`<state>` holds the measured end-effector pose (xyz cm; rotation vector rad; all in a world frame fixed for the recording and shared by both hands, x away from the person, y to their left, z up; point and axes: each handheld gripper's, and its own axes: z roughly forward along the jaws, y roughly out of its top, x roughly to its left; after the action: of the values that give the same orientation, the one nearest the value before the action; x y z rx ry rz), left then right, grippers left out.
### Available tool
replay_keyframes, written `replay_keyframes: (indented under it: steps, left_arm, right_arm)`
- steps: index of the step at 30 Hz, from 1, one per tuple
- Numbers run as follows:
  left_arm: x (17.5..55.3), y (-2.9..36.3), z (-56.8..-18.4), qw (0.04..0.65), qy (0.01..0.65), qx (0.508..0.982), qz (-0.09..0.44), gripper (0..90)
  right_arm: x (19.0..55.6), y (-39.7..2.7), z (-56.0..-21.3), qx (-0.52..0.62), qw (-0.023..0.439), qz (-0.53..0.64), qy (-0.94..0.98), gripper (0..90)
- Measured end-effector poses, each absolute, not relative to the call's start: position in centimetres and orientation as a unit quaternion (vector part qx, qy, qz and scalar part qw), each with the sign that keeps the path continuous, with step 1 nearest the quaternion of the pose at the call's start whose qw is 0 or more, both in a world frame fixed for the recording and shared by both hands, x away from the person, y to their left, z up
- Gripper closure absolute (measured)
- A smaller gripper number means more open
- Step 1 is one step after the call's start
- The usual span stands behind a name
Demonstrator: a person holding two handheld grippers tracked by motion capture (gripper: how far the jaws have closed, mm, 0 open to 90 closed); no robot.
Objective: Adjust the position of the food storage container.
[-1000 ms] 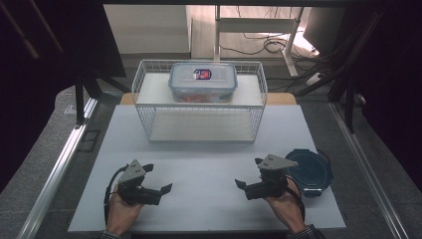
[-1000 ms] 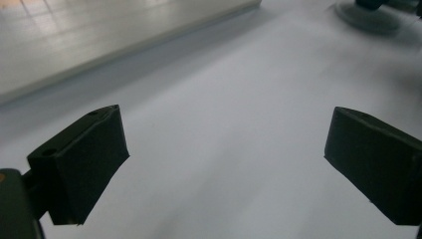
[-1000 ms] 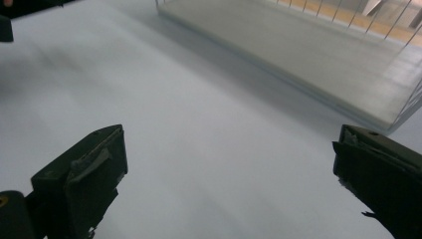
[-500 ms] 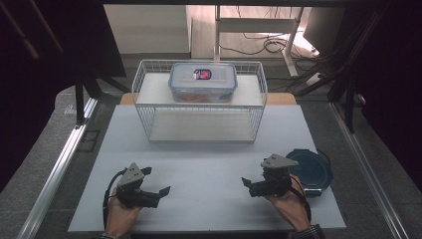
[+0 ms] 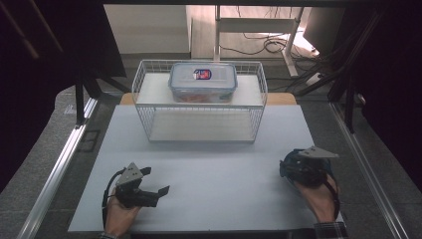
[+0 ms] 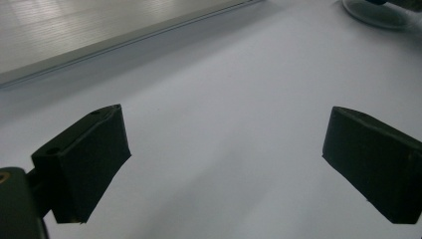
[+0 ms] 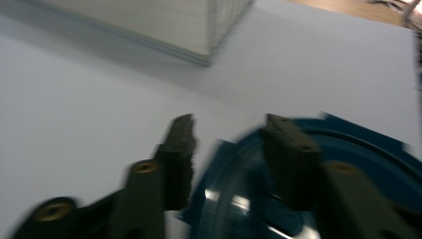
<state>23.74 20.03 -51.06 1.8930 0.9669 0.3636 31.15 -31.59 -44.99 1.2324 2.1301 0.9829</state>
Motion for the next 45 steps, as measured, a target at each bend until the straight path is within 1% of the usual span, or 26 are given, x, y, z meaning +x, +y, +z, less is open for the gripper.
replay_keyframes:
  steps: [2, 4, 5, 10, 15, 18, 19, 21, 28, 34, 45]
  left_arm:
    - [23.8, 20.0, -51.1, 0.472, 0.395, 0.774, 0.148, 3.8]
    - [23.8, 20.1, -51.1, 0.472, 0.395, 0.774, 0.148, 4.0]
    - [23.8, 20.1, -51.1, 0.472, 0.396, 0.774, 0.147, 4.0]
    - [23.9, 20.2, -51.1, 0.474, 0.396, 0.773, 0.145, 4.3]
    - [23.9, 20.2, -51.1, 0.472, 0.396, 0.774, 0.144, 4.8]
    - [24.0, 20.1, -51.2, 0.471, 0.396, 0.775, 0.143, 4.9]
    - [24.0, 20.1, -51.2, 0.471, 0.396, 0.775, 0.143, 4.9]
    - [24.0, 20.1, -51.2, 0.471, 0.396, 0.775, 0.143, 4.9]
    - [24.1, 20.0, -51.2, 0.472, 0.395, 0.776, 0.140, 5.0]
    - [24.1, 19.7, -51.2, 0.470, 0.392, 0.778, 0.139, 5.0]
    - [24.2, 19.4, -51.3, 0.466, 0.389, 0.783, 0.137, 5.0]
  right_arm:
    - [31.3, -33.3, -44.9, 0.469, 0.251, 0.353, 0.770, 80.0]
    - [31.4, -34.8, -44.9, 0.490, 0.261, 0.345, 0.757, 86.9]
    - [31.4, -35.5, -44.9, 0.500, 0.263, 0.341, 0.751, 88.8]
    - [31.3, -38.7, -45.0, 0.549, 0.287, 0.317, 0.718, 89.3]
    - [30.8, -41.1, -45.3, 0.575, 0.301, 0.304, 0.698, 89.4]
    - [30.6, -42.1, -45.5, 0.590, 0.306, 0.289, 0.689, 89.4]
    - [30.6, -42.3, -45.7, 0.594, 0.299, 0.288, 0.688, 89.4]
    - [30.7, -42.4, -46.2, 0.595, 0.283, 0.290, 0.694, 89.5]
    - [30.8, -41.4, -46.2, 0.588, 0.296, 0.262, 0.705, 89.7]
    - [30.6, -40.6, -46.2, 0.583, 0.279, 0.270, 0.713, 89.7]
    - [30.8, -37.4, -46.4, 0.553, 0.238, 0.297, 0.741, 89.7]
